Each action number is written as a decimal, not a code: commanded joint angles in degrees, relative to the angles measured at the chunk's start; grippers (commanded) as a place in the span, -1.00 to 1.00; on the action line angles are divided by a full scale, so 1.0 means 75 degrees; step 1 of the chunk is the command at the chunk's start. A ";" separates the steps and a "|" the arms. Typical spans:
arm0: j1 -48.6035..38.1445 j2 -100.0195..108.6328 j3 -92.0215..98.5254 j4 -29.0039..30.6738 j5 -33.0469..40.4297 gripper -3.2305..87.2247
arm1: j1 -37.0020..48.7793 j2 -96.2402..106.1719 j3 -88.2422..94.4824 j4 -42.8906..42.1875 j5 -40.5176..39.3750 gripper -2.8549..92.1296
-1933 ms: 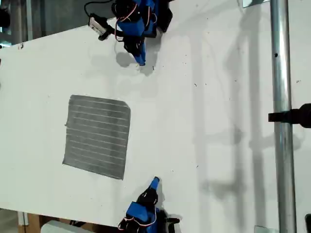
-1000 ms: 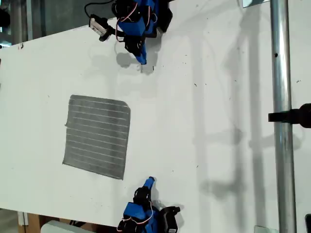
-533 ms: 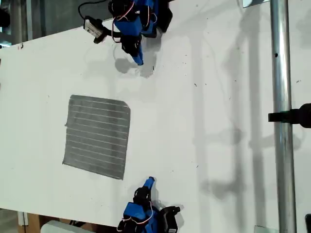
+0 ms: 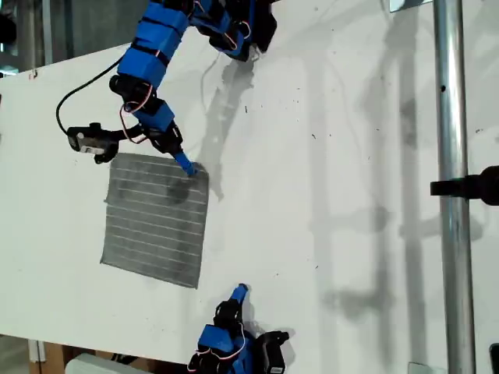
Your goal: Grasp corners of a towel and fold twice.
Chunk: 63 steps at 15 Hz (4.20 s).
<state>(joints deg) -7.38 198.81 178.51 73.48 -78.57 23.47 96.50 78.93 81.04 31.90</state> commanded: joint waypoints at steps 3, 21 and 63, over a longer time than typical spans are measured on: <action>-0.0059 0.0035 0.0035 0.0035 -0.0094 -0.99 | 0.0832 -0.0855 -0.0316 -0.0105 -0.1277 -0.09; -0.0293 0.0035 0.0035 -0.0070 -0.0410 -0.99 | 0.0703 -0.5836 -0.2133 -0.2344 -0.1488 -0.95; -0.5039 -1.3641 -0.9211 -0.1113 0.5215 -0.99 | 0.0352 -0.4629 -0.0762 -0.2742 -0.1113 -0.95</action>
<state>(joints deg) -50.10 90.00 109.60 62.58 -37.27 27.95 56.25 72.16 59.77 22.76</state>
